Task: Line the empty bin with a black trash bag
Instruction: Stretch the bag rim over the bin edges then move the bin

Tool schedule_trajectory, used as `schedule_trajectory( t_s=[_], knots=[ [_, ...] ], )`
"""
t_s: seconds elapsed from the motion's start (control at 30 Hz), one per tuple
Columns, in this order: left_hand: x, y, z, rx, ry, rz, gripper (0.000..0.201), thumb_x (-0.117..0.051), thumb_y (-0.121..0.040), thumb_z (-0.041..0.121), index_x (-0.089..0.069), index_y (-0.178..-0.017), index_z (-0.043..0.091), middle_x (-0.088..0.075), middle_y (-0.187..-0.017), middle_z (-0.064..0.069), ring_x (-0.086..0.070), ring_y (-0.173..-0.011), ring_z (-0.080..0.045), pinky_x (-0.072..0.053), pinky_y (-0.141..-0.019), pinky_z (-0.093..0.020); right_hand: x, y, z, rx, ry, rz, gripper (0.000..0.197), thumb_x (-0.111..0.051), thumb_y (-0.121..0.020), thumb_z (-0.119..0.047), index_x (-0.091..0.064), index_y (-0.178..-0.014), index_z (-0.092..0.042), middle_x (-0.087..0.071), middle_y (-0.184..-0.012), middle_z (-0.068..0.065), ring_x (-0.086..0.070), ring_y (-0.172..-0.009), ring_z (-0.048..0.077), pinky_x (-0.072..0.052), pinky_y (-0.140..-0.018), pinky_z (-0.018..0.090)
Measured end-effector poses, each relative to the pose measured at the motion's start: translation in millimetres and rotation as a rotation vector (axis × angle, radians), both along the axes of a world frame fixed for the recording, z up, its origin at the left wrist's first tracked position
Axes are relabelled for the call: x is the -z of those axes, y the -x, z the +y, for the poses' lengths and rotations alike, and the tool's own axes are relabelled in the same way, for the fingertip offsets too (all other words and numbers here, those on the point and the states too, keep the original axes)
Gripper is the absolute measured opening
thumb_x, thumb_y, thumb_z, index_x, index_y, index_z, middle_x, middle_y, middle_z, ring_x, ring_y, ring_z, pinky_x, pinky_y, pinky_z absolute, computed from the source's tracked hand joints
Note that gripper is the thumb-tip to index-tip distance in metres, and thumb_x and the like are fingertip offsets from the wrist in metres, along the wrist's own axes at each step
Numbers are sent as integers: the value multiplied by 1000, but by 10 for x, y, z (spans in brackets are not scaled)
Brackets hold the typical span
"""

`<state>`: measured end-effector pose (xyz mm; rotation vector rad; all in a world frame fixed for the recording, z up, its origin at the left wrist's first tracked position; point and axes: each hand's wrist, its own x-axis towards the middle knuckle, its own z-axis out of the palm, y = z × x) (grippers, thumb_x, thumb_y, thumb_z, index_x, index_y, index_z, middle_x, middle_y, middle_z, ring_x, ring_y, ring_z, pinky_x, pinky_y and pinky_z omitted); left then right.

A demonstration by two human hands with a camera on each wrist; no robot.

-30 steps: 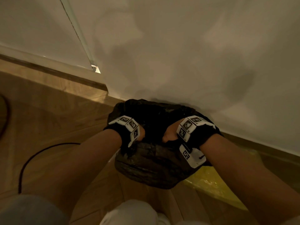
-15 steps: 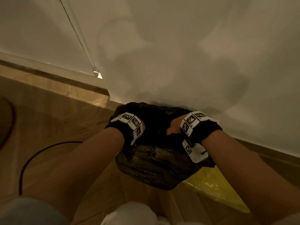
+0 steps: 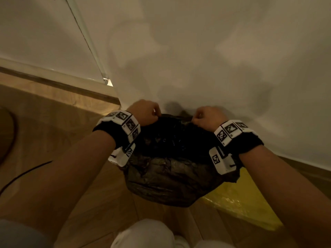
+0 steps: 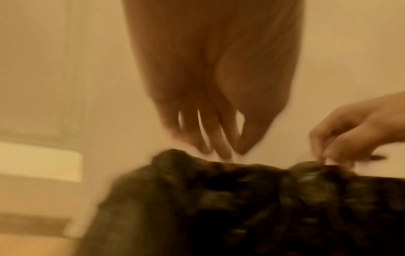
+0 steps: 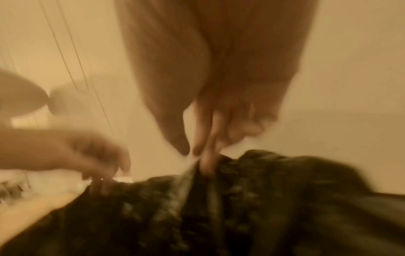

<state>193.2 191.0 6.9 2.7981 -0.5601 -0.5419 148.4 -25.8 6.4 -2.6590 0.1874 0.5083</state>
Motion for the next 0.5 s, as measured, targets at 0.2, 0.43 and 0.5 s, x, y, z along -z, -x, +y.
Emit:
schedule_trajectory(
  t_s=[0.2, 0.43, 0.5],
  knots=[
    [258, -31, 338, -132, -48, 31, 47, -57, -87, 37, -47, -130, 21, -55, -129, -11, -51, -121, -31, -38, -107, -42, 217, 173, -232, 69, 20, 22, 53, -64, -84, -35, -50, -130, -11, -53, -134, 15, -51, -122, 31, -41, -99, 32],
    [567, 24, 457, -285, 357, 311, 41, -35, -99, 30, -54, -126, 6, -56, -131, -14, -50, -124, -27, -32, -109, -32, 512, 369, -358, 382, -366, 273, 66, -37, -88, -60, -45, -138, -17, -47, -144, 11, -46, -129, 30, -31, -113, 37],
    [512, 63, 508, -529, 563, 461, 52, -26, -99, 42, -51, -130, 10, -53, -131, -10, -47, -126, -24, -29, -114, -35, 572, 409, -408, 490, -514, 181, 57, -31, -90, -61, -46, -132, -27, -56, -131, 3, -48, -123, 24, -31, -109, 31]
  ],
)
